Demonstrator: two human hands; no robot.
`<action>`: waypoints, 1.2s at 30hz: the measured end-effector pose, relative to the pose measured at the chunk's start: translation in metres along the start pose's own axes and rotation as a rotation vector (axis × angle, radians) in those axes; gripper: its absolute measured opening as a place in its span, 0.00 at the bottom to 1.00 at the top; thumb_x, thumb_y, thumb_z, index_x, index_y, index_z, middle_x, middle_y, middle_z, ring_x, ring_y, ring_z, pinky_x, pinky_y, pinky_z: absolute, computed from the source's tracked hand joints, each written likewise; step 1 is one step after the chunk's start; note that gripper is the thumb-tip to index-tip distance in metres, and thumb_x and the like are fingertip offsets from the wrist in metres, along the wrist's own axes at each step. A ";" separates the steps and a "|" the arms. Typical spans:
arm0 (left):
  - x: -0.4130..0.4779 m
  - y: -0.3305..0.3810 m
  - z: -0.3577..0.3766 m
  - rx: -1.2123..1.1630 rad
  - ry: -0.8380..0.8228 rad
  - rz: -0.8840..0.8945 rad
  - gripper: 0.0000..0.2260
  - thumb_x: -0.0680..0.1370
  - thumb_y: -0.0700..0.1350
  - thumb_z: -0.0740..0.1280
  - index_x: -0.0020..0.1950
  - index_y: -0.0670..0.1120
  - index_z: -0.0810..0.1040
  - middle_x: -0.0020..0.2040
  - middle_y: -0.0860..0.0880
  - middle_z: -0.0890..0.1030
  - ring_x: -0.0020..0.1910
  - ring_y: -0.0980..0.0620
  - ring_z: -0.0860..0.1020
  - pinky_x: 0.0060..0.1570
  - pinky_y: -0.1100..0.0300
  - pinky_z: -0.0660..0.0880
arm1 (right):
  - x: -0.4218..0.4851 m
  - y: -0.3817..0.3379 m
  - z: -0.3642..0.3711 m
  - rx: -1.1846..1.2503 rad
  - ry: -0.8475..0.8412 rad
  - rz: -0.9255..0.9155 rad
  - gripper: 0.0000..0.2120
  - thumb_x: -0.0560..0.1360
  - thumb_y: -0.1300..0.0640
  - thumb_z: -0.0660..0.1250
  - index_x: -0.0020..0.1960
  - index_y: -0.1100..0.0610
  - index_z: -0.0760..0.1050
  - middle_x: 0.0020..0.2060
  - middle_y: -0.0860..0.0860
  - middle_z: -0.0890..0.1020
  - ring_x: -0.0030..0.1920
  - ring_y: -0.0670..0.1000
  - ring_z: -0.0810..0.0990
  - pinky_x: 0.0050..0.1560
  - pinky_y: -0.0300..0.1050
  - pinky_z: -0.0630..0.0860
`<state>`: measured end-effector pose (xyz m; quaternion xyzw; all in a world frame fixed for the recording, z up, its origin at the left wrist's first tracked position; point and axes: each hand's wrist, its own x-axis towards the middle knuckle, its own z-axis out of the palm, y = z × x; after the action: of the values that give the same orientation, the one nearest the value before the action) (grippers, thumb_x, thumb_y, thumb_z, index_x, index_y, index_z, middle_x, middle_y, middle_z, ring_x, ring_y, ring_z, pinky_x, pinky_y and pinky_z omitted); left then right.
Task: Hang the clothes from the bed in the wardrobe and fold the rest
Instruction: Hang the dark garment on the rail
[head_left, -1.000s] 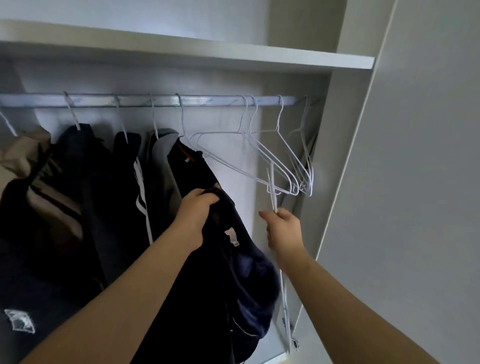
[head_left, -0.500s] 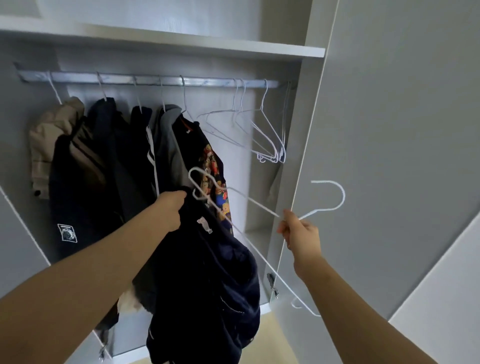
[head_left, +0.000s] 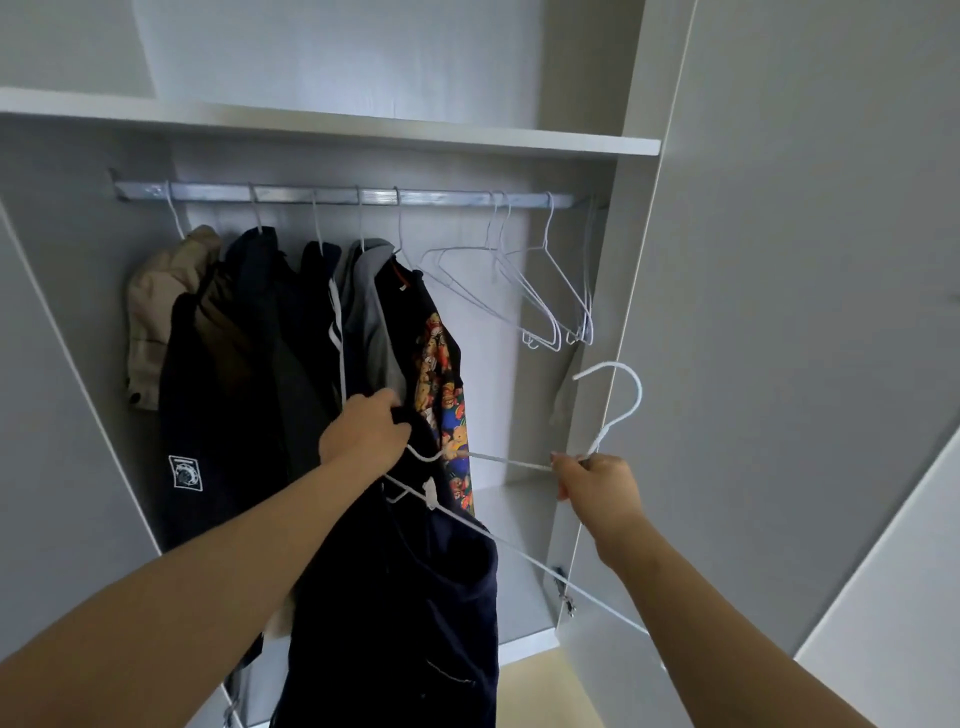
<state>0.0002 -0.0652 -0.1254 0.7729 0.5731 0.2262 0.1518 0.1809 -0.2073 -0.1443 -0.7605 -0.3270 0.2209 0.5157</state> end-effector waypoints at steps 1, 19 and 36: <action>-0.005 0.001 0.003 0.080 0.010 0.058 0.12 0.77 0.48 0.61 0.60 0.48 0.72 0.50 0.48 0.70 0.43 0.48 0.73 0.38 0.57 0.69 | -0.003 -0.002 0.005 -0.021 -0.011 -0.005 0.23 0.75 0.55 0.64 0.23 0.56 0.69 0.12 0.45 0.67 0.22 0.48 0.66 0.26 0.38 0.61; -0.067 0.032 0.005 0.202 0.311 0.797 0.16 0.71 0.50 0.70 0.60 0.54 0.79 0.55 0.46 0.75 0.58 0.44 0.72 0.63 0.48 0.63 | -0.023 -0.018 0.019 0.455 -0.020 0.014 0.20 0.73 0.53 0.66 0.24 0.58 0.73 0.18 0.47 0.72 0.18 0.42 0.67 0.24 0.36 0.66; -0.041 0.061 -0.005 -0.269 0.408 0.572 0.09 0.77 0.47 0.66 0.50 0.42 0.79 0.42 0.47 0.80 0.39 0.50 0.76 0.36 0.57 0.70 | -0.025 0.009 -0.003 -0.045 -0.121 -0.406 0.06 0.72 0.54 0.69 0.41 0.45 0.73 0.32 0.38 0.78 0.36 0.35 0.76 0.38 0.27 0.68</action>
<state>0.0377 -0.1221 -0.0987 0.8140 0.3178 0.4819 0.0653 0.1675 -0.2296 -0.1516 -0.6755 -0.5087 0.1505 0.5121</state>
